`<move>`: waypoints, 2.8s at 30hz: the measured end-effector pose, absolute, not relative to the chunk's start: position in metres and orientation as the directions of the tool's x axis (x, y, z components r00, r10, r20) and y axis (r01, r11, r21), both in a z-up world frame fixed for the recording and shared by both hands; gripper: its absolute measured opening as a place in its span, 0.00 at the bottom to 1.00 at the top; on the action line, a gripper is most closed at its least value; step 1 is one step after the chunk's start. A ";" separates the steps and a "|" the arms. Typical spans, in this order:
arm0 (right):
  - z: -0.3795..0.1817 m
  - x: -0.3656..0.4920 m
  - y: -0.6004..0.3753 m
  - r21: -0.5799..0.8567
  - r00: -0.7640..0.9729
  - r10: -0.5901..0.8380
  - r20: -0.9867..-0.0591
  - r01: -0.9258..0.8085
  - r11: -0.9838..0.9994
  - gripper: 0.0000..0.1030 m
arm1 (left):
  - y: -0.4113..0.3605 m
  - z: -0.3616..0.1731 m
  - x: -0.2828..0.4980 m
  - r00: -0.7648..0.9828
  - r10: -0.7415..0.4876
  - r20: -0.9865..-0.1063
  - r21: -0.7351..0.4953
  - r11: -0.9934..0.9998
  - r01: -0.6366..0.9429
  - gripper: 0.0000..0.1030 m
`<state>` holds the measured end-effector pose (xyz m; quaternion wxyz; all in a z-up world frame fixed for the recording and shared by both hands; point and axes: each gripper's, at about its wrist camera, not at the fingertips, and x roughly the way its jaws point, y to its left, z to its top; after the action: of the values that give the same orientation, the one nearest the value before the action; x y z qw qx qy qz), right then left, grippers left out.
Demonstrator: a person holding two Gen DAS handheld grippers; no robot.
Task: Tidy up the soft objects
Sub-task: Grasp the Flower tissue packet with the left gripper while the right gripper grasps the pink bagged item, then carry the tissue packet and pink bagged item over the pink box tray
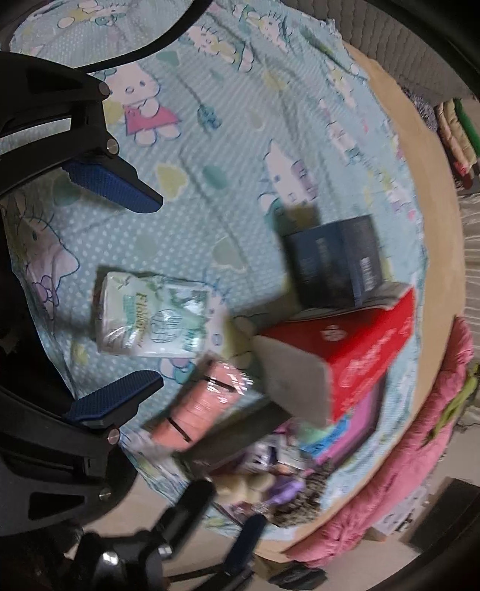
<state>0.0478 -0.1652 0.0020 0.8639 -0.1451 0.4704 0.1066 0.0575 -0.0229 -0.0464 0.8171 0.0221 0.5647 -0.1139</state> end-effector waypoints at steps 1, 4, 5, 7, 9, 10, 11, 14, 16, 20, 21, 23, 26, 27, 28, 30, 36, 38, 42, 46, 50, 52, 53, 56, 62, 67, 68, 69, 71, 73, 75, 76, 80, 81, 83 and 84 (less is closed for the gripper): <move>0.001 0.048 -0.166 -0.153 0.529 0.045 -0.847 -0.324 0.934 0.77 | -0.025 -0.050 0.058 0.325 -0.162 -0.932 -0.092 0.972 0.218 0.84; -0.004 0.048 -0.165 -0.160 0.516 0.041 -0.856 -0.339 0.927 0.77 | -0.030 -0.061 0.059 0.297 -0.164 -0.941 -0.098 0.970 0.225 0.84; -0.007 0.048 -0.164 -0.165 0.511 0.037 -0.859 -0.344 0.925 0.77 | -0.031 -0.064 0.060 0.290 -0.168 -0.942 -0.104 0.969 0.223 0.84; -0.010 0.048 -0.164 -0.168 0.501 0.032 -0.865 -0.349 0.922 0.77 | -0.031 -0.068 0.061 0.285 -0.167 -0.944 -0.105 0.970 0.221 0.84; -0.013 0.049 -0.163 -0.165 0.492 0.034 -0.870 -0.356 0.920 0.77 | -0.034 -0.073 0.061 0.278 -0.161 -0.947 -0.100 0.970 0.223 0.84; -0.014 0.050 -0.162 -0.166 0.488 0.034 -0.872 -0.361 0.917 0.77 | -0.034 -0.075 0.062 0.271 -0.163 -0.949 -0.102 0.969 0.225 0.84; -0.016 0.051 -0.162 -0.169 0.485 0.033 -0.874 -0.366 0.915 0.77 | -0.035 -0.078 0.062 0.260 -0.165 -0.951 -0.107 0.968 0.226 0.83; -0.021 0.055 -0.160 -0.170 0.470 0.029 -0.882 -0.375 0.911 0.77 | -0.034 -0.084 0.063 0.250 -0.170 -0.953 -0.112 0.967 0.229 0.80; -0.026 0.058 -0.158 -0.173 0.456 0.024 -0.890 -0.385 0.906 0.77 | -0.033 -0.086 0.065 0.254 -0.170 -0.952 -0.112 0.967 0.229 0.75; -0.036 0.065 -0.152 -0.188 0.440 0.009 -0.898 -0.403 0.896 0.77 | -0.028 -0.086 0.069 0.256 -0.202 -0.945 -0.148 0.965 0.216 0.67; -0.038 0.066 -0.151 -0.191 0.438 0.007 -0.899 -0.406 0.894 0.77 | -0.026 -0.086 0.070 0.260 -0.207 -0.943 -0.153 0.965 0.213 0.61; -0.041 0.069 -0.148 -0.195 0.435 0.005 -0.900 -0.413 0.890 0.77 | -0.022 -0.086 0.071 0.264 -0.221 -0.939 -0.167 0.963 0.210 0.52; -0.047 0.071 -0.142 -0.195 0.426 0.009 -0.905 -0.433 0.880 0.77 | -0.014 -0.086 0.073 0.261 -0.256 -0.931 -0.208 0.958 0.197 0.50; -0.049 0.073 -0.139 -0.193 0.421 0.012 -0.907 -0.440 0.877 0.77 | -0.010 -0.085 0.075 0.262 -0.268 -0.927 -0.222 0.956 0.190 0.49; -0.053 0.075 -0.136 -0.192 0.412 0.011 -0.911 -0.447 0.874 0.77 | -0.006 -0.084 0.075 0.266 -0.273 -0.924 -0.229 0.956 0.184 0.49; -0.059 0.077 -0.130 -0.191 0.401 0.011 -0.916 -0.460 0.867 0.77 | 0.000 -0.082 0.075 0.277 -0.271 -0.922 -0.230 0.958 0.173 0.49; -0.079 0.085 -0.113 -0.215 0.369 -0.019 -0.929 -0.499 0.839 0.77 | 0.015 -0.073 0.072 0.301 -0.282 -0.911 -0.245 0.957 0.155 0.49; -0.086 0.086 -0.109 -0.231 0.358 -0.040 -0.933 -0.508 0.830 0.73 | 0.017 -0.070 0.072 0.313 -0.274 -0.909 -0.237 0.960 0.152 0.49; -0.096 0.092 -0.106 -0.240 0.354 -0.051 -0.934 -0.514 0.823 0.66 | 0.017 -0.063 0.078 0.322 -0.286 -0.903 -0.250 0.957 0.150 0.49; -0.104 0.097 -0.104 -0.235 0.345 -0.056 -0.937 -0.503 0.832 0.38 | 0.016 -0.057 0.078 0.334 -0.290 -0.897 -0.251 0.955 0.156 0.49; -0.095 0.094 -0.110 -0.173 0.359 0.015 -0.933 -0.486 0.857 0.35 | 0.011 -0.050 0.077 0.354 -0.292 -0.888 -0.250 0.955 0.161 0.49; -0.081 0.091 -0.117 -0.124 0.379 0.076 -0.922 -0.477 0.870 0.35 | 0.012 -0.042 0.074 0.372 -0.293 -0.881 -0.248 0.955 0.164 0.49; -0.075 0.089 -0.119 -0.101 0.384 0.101 -0.918 -0.471 0.876 0.35 | 0.012 -0.037 0.073 0.381 -0.292 -0.877 -0.245 0.955 0.166 0.49; -0.055 0.083 -0.131 -0.020 0.395 0.179 -0.901 -0.450 0.893 0.35 | 0.012 -0.019 0.068 0.419 -0.290 -0.861 -0.236 0.956 0.175 0.49; -0.011 0.074 -0.158 0.055 0.459 0.249 -0.853 -0.395 0.917 0.35 | -0.002 0.015 0.064 0.485 -0.291 -0.825 -0.220 0.955 0.199 0.49; 0.025 0.073 -0.192 0.085 0.548 0.252 -0.798 -0.311 0.946 0.35 | -0.024 0.033 0.062 0.506 -0.312 -0.804 -0.223 0.947 0.231 0.49; 0.032 0.073 -0.202 0.095 0.566 0.252 -0.785 -0.291 0.952 0.35 | -0.030 0.036 0.062 0.509 -0.318 -0.800 -0.221 0.945 0.243 0.49; 0.037 0.073 -0.210 0.101 0.581 0.247 -0.775 -0.272 0.957 0.35 | -0.037 0.039 0.062 0.512 -0.323 -0.796 -0.219 0.942 0.253 0.49; 0.048 0.074 -0.227 0.113 0.613 0.232 -0.755 -0.227 0.967 0.35 | -0.051 0.045 0.064 0.514 -0.332 -0.791 -0.217 0.938 0.272 0.49; 0.057 0.073 -0.243 0.126 0.640 0.219 -0.737 -0.188 0.974 0.35 | -0.067 0.050 0.067 0.513 -0.345 -0.786 -0.218 0.931 0.292 0.49; 0.064 0.071 -0.255 0.134 0.662 0.207 -0.721 -0.160 0.978 0.35 | -0.081 0.054 0.069 0.518 -0.351 -0.780 -0.213 0.928 0.307 0.49; 0.067 0.070 -0.262 0.142 0.670 0.204 -0.713 -0.147 0.979 0.35 | -0.088 0.055 0.071 0.517 -0.352 -0.780 -0.210 0.926 0.314 0.49; 0.079 0.066 -0.287 0.178 0.703 0.196 -0.683 -0.100 0.979 0.35 | -0.115 0.060 0.079 0.513 -0.362 -0.779 -0.204 0.918 0.339 0.49; 0.081 0.065 -0.291 0.184 0.708 0.196 -0.678 -0.095 0.978 0.35 | -0.120 0.061 0.080 0.514 -0.362 -0.778 -0.200 0.918 0.343 0.49; 0.083 0.066 -0.298 0.191 0.720 0.190 -0.668 -0.081 0.978 0.35 | -0.130 0.061 0.085 0.513 -0.356 -0.781 -0.189 0.918 0.350 0.49; 0.084 0.066 -0.301 0.196 0.723 0.189 -0.665 -0.075 0.978 0.35 | -0.133 0.061 0.086 0.512 -0.357 -0.781 -0.188 0.917 0.353 0.49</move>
<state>0.0656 -0.3012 0.0840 0.9249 0.0778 0.3653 0.0714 0.0863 -0.1334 0.0610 0.8694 -0.0023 0.4498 -0.2042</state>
